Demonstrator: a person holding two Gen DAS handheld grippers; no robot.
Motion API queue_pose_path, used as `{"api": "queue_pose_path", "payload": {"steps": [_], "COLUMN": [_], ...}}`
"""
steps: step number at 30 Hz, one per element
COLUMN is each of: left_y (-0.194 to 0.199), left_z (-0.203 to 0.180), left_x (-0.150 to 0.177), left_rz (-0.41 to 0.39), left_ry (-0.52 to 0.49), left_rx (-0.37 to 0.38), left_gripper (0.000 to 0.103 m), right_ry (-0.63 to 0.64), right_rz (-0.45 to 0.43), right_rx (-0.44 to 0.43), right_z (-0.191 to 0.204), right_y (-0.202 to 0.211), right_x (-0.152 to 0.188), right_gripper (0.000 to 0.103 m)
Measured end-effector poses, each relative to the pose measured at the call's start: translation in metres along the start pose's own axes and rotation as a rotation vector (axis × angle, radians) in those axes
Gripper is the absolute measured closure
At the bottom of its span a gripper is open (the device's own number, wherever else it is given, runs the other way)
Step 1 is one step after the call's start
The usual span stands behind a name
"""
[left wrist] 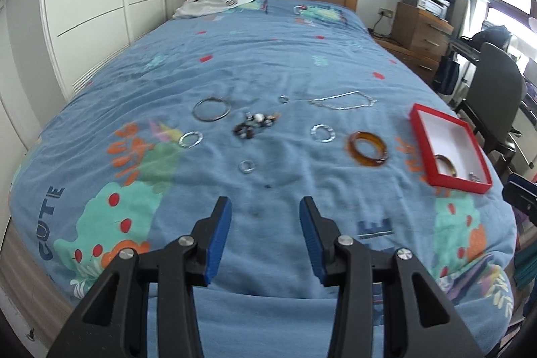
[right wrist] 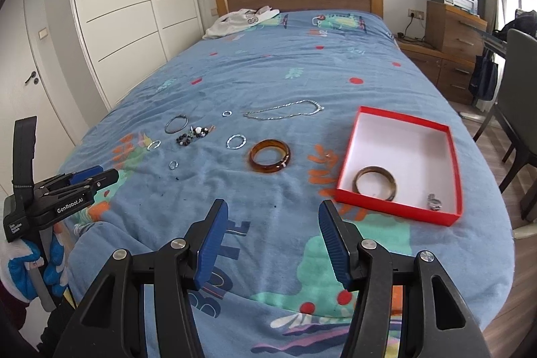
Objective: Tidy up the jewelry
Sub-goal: 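Move both open tools back toward the remaining jewelry, then grasp the silver ring with the left tool while the right tool grasps the amber bangle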
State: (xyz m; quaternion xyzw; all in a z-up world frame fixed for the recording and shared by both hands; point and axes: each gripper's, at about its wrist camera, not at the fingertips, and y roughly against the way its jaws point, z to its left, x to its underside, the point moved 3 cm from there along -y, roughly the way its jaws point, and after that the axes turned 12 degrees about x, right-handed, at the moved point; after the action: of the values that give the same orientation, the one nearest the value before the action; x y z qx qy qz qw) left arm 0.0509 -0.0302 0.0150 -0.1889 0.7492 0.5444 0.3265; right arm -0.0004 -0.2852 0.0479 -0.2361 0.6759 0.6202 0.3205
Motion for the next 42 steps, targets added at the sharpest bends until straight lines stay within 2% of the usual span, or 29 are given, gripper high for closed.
{"api": "queue_pose_path", "payload": {"steps": [9,18,29,33,42], "left_y": [-0.040,-0.100,-0.169,-0.181,-0.191], "left_z": [0.051,0.061,0.075,0.076,0.073], "left_x": [-0.005,-0.014,-0.027,-0.025,-0.023], "left_rz": [0.051,0.123,0.177,0.183,0.183], "left_ry": [0.079,0.122,0.152,0.149,0.116], "left_rx": [0.043,0.120,0.064,0.055,0.031], "left_gripper": [0.063,0.063,0.063,0.063,0.064], "right_ry": [0.042,0.075,0.104,0.131,0.159], "right_rz": [0.038,0.103,0.128,0.158,0.225], "right_rx": [-0.057,-0.095,-0.127,-0.130,-0.113], "right_z": [0.037,0.055,0.067,0.073,0.077], "right_y": [-0.051,-0.116,-0.184,-0.210,-0.245], "right_x": [-0.011,-0.022,-0.045,-0.050,-0.043], "right_gripper": [0.047,0.047,0.047,0.048,0.060]}}
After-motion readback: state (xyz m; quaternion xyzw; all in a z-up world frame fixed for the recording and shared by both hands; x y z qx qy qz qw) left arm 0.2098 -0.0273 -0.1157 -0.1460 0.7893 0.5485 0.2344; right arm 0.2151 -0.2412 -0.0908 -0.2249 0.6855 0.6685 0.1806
